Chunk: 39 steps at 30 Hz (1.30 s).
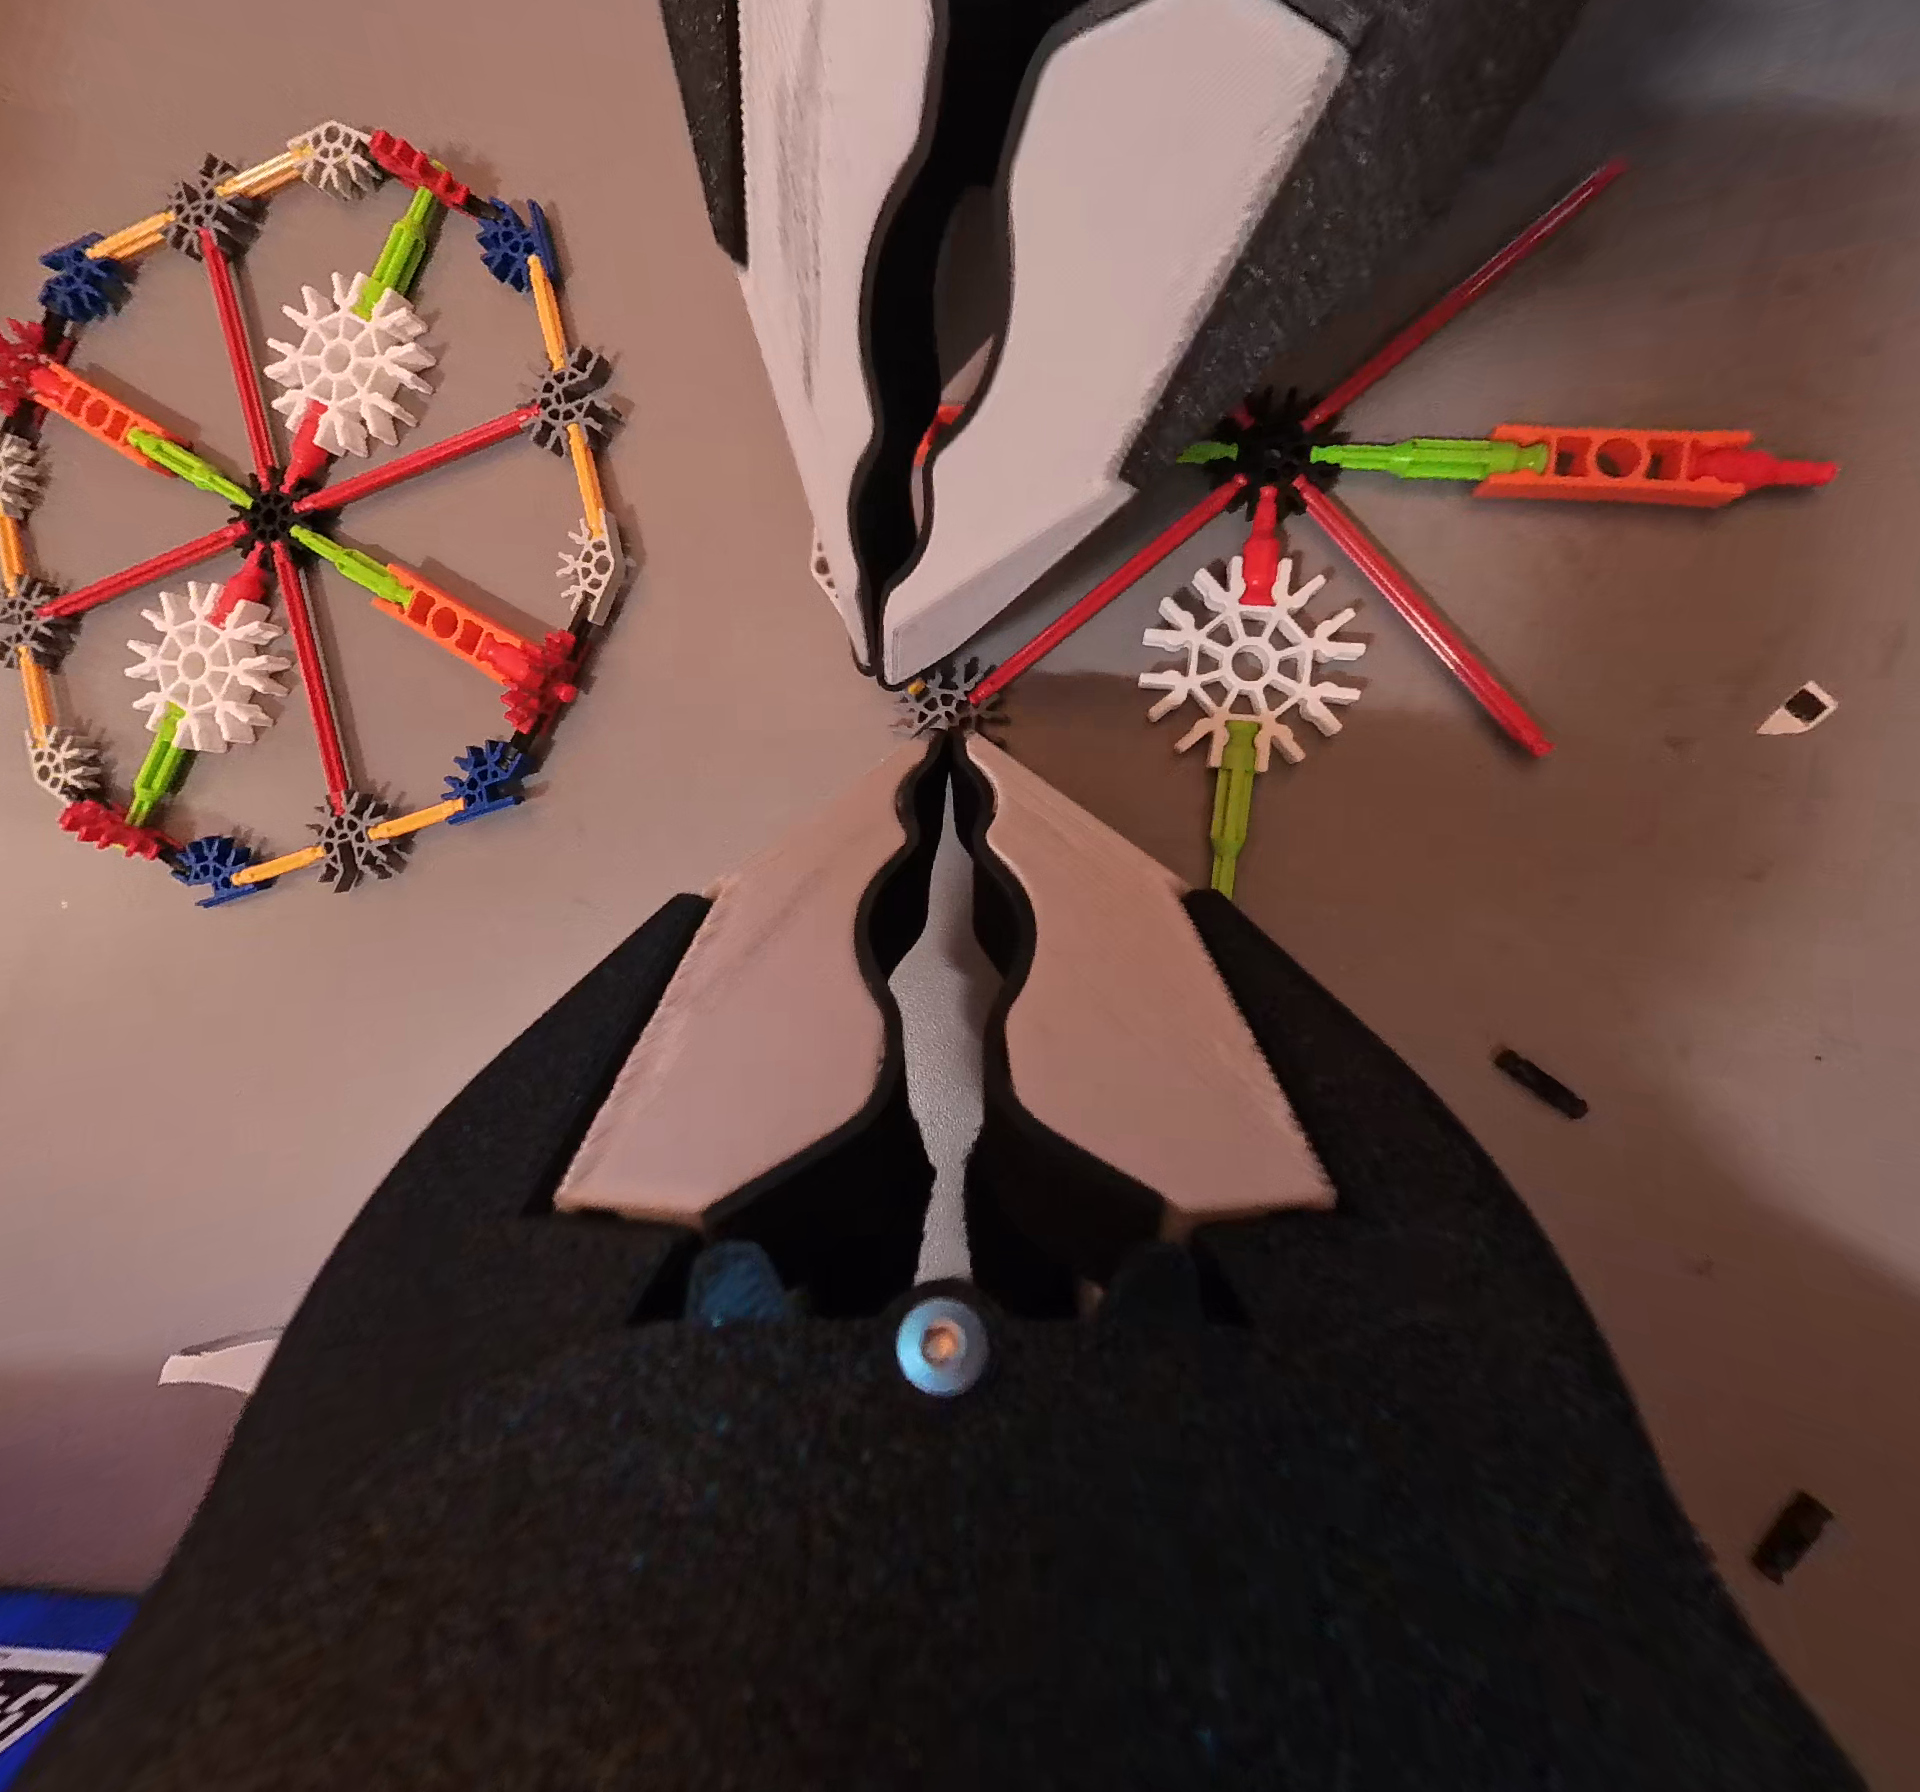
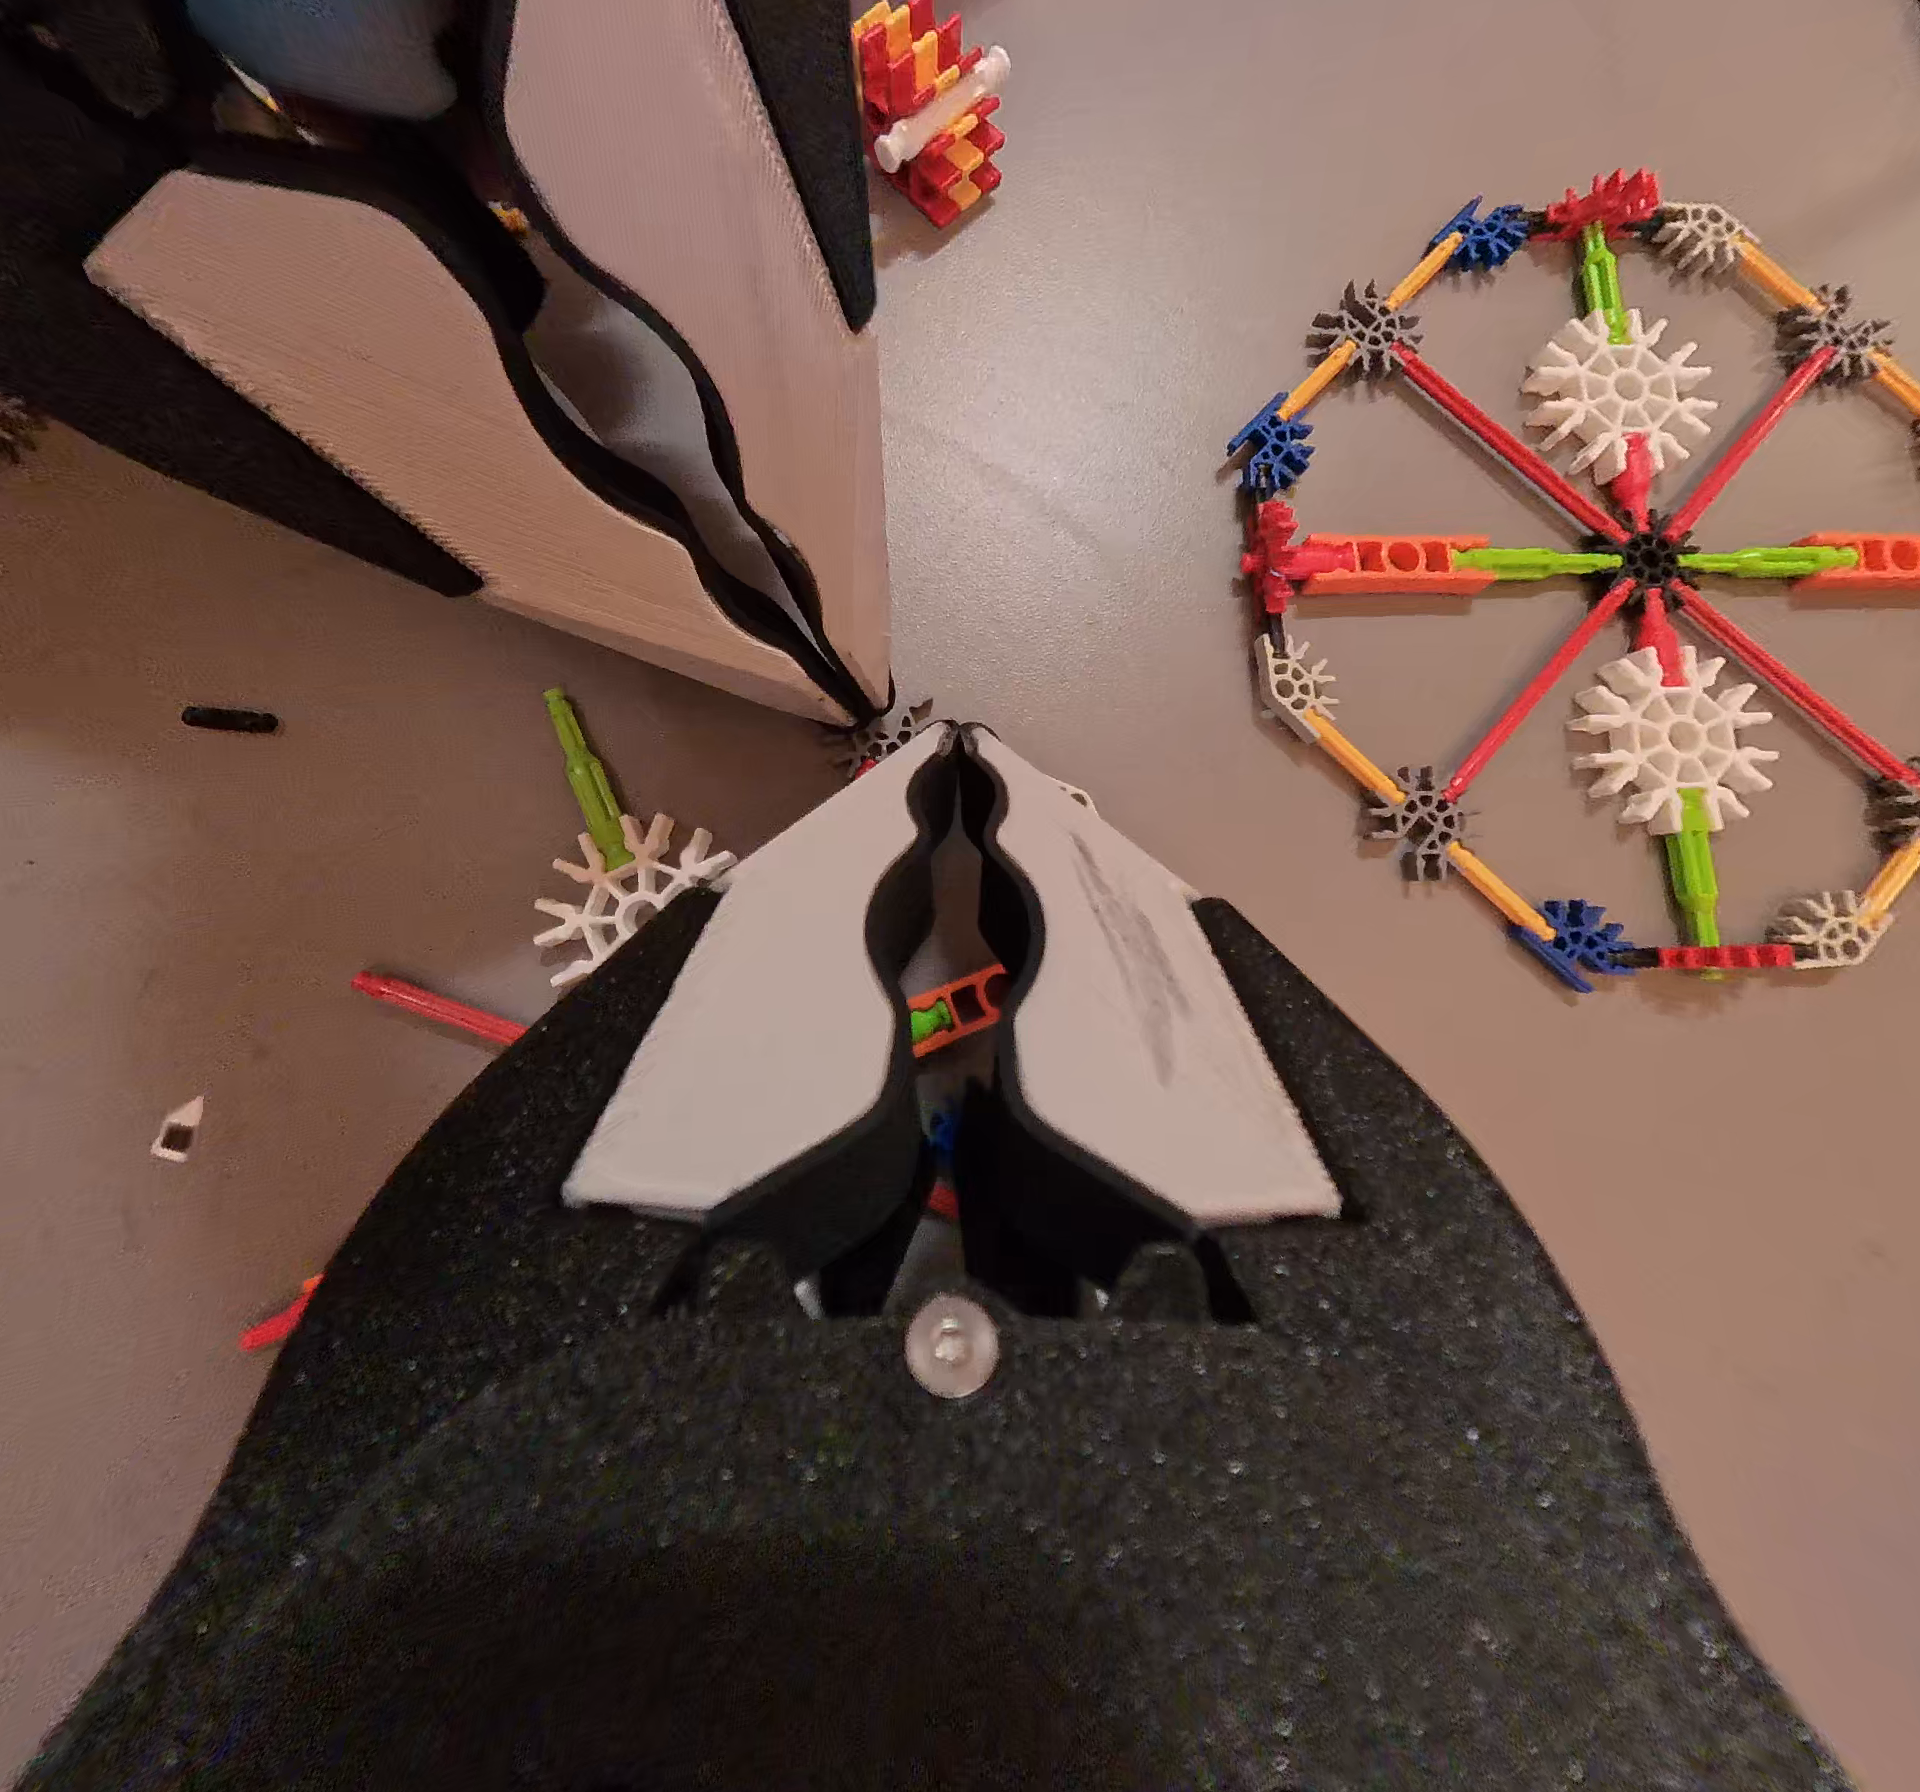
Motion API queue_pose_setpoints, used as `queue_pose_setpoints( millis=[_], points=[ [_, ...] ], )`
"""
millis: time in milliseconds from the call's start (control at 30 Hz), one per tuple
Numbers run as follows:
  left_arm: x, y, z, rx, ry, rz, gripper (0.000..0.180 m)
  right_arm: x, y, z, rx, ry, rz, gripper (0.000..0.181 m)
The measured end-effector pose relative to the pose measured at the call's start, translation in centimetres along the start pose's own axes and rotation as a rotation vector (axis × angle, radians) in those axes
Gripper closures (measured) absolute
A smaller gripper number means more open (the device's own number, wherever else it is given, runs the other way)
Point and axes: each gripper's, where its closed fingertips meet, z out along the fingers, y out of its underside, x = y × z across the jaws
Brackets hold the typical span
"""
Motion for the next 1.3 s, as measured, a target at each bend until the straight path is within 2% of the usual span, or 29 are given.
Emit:
queue_pose_setpoints(
  millis=[167,267,767,1300],
  points=[
    [-0.1,0.0,0.1,0.009,0.004,-0.016,0.180,0.5,0.0,-0.1,0.015,-0.089,0.190,0.181],
    [-0.1,-0.1,0.1,0.008,0.004,-0.015,0.180,0.8,-1.4,-1.1,0.087,-0.152,0.267,0.181],
    [-0.2,-0.1,0.3,0.008,0.009,-0.013,0.180,0.1,-0.3,-0.1,-0.032,-0.123,0.135,0.181],
    [-0.3,-0.1,0.3,0.011,0.001,-0.023,0.180,0.0,-0.3,-0.2,-0.010,-0.175,0.197,0.181]
  ],
)
